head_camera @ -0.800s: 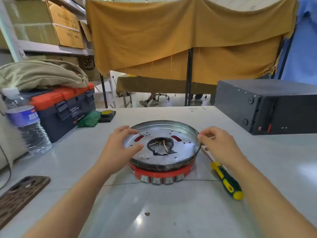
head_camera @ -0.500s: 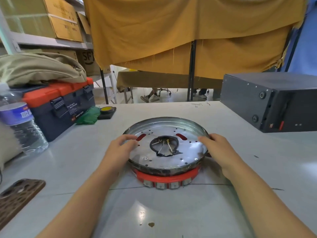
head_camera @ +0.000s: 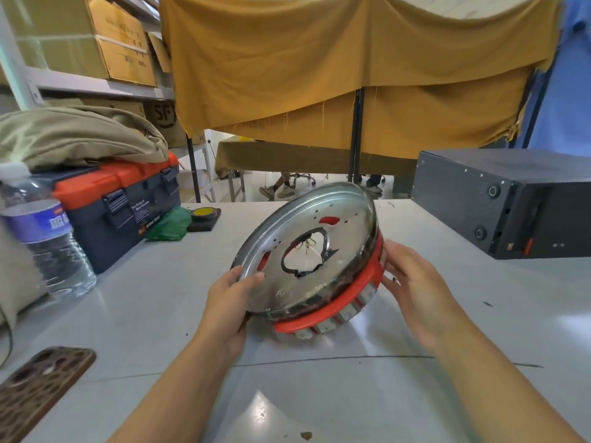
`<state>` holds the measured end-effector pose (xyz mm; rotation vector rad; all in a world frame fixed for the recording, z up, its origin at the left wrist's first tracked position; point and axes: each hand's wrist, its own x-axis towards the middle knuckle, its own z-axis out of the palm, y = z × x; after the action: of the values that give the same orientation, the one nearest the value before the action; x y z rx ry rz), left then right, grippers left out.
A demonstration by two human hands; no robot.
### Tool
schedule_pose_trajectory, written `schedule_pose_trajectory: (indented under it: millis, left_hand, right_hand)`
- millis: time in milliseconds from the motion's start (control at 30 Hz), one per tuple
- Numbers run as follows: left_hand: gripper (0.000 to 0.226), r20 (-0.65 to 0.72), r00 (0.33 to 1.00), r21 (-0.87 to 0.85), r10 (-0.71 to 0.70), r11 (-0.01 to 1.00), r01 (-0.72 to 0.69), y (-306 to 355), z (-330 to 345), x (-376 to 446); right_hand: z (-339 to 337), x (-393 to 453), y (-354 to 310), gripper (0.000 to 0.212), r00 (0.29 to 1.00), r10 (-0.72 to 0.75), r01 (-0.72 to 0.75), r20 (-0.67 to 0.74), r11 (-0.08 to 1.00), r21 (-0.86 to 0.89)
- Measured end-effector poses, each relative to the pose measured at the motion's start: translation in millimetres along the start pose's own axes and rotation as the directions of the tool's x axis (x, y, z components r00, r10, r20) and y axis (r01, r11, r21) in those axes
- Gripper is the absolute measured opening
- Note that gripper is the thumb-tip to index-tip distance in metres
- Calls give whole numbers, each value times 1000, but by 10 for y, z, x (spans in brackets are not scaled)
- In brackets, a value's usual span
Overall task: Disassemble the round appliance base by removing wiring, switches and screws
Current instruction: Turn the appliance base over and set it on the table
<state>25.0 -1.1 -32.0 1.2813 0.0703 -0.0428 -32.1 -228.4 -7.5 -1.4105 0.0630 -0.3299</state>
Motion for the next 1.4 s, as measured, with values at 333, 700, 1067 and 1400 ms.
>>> schedule_pose_trajectory:
  millis: [333, 700, 1067, 1400]
  left_hand:
    - [42, 227, 970, -59, -91, 992, 107, -49, 130, -147]
    - [36, 147, 989, -207, -23, 977, 53, 262, -36, -141]
    - [64, 84, 994, 205, 72, 975, -88, 373, -185, -157]
    - [17, -2, 999, 291, 35, 956, -33, 223, -211, -54]
  right_hand:
    - [509, -130, -480, 25, 992, -109, 98, 56, 980, 175]
    - [636, -206, -973, 7, 963, -122, 209, 241, 901, -379]
    - [1134, -407, -418, 14, 880, -132, 474, 457, 308, -825]
    - [1072, -278, -227, 13, 898, 3, 343, 439, 620, -706]
